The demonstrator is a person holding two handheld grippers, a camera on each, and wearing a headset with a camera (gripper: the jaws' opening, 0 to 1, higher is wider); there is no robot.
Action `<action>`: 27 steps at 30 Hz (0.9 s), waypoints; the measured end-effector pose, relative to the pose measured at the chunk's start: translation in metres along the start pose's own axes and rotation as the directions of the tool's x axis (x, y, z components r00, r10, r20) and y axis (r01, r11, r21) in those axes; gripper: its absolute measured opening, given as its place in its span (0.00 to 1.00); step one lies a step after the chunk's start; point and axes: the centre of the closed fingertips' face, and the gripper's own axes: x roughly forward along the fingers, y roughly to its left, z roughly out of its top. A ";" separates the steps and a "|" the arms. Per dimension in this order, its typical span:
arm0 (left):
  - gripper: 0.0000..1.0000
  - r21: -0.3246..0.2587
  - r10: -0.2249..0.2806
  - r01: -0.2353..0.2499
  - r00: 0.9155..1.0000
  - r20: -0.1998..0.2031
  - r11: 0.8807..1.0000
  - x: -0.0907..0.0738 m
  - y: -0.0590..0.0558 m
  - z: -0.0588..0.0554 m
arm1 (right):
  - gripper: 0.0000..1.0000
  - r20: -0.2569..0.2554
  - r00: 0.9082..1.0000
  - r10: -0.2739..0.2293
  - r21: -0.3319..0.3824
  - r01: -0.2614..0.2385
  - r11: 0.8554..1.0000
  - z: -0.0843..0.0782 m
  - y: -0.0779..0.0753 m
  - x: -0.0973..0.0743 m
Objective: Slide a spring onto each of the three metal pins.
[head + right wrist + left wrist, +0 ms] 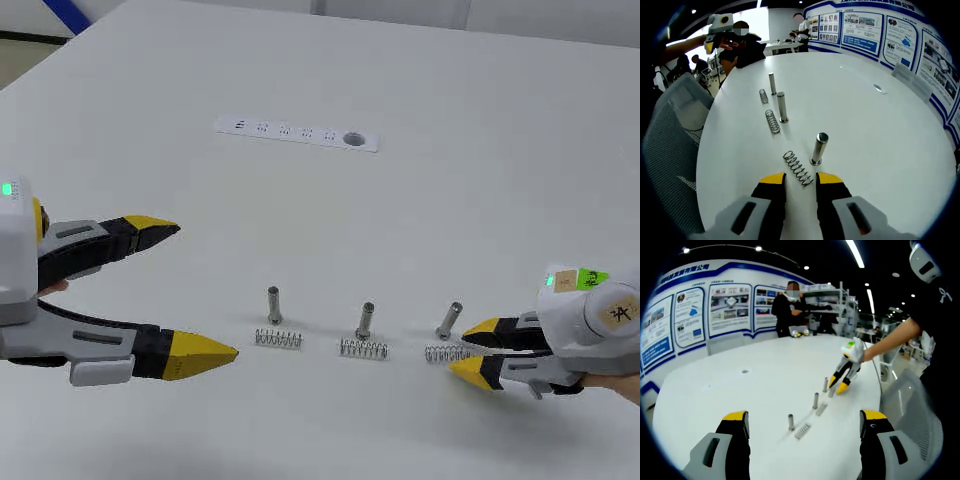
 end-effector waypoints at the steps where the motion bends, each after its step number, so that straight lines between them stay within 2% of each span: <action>1: 0.93 -0.001 0.001 -0.001 1.000 -0.002 1.000 0.000 0.000 0.000 | 0.24 -0.009 1.000 0.006 -0.006 -0.006 1.000 -0.002 0.000 0.001; 3: 0.93 -0.005 0.002 -0.002 1.000 0.001 1.000 0.000 0.001 0.000 | 0.24 -0.026 0.999 0.027 0.007 -0.027 1.000 -0.007 0.001 0.000; 5: 0.93 -0.009 0.002 -0.002 1.000 0.003 1.000 0.001 0.001 0.001 | 0.24 -0.007 0.999 0.039 -0.002 -0.039 0.999 -0.003 0.002 0.002; 10: 0.93 -0.004 0.000 0.000 1.000 -0.003 1.000 0.003 0.001 0.001 | 0.16 -0.029 0.996 0.079 -0.030 -0.080 0.996 -0.002 0.003 0.003; 15: 0.93 -0.001 -0.006 0.006 1.000 -0.004 1.000 0.005 0.000 0.002 | 0.13 -0.042 0.994 0.096 -0.055 -0.098 0.994 -0.003 0.004 0.002; 20: 0.93 0.003 -0.012 0.012 1.000 -0.010 1.000 0.006 -0.001 0.001 | 0.12 -0.049 0.994 0.095 -0.065 -0.098 0.993 -0.003 0.005 0.002; 21: 0.93 0.006 -0.013 0.013 1.000 -0.013 1.000 0.006 -0.002 0.001 | 0.12 -0.058 0.994 0.089 -0.052 -0.092 0.994 -0.003 0.005 0.002; 24: 0.93 0.004 -0.017 0.018 1.000 -0.015 1.000 0.006 -0.003 0.000 | 0.11 -0.090 0.993 0.076 -0.075 -0.083 0.994 -0.002 0.006 0.002; 27: 0.93 0.006 -0.020 0.021 1.000 -0.004 1.000 0.008 -0.005 0.004 | 0.11 -0.108 0.992 0.060 -0.090 -0.070 0.993 -0.002 0.007 0.002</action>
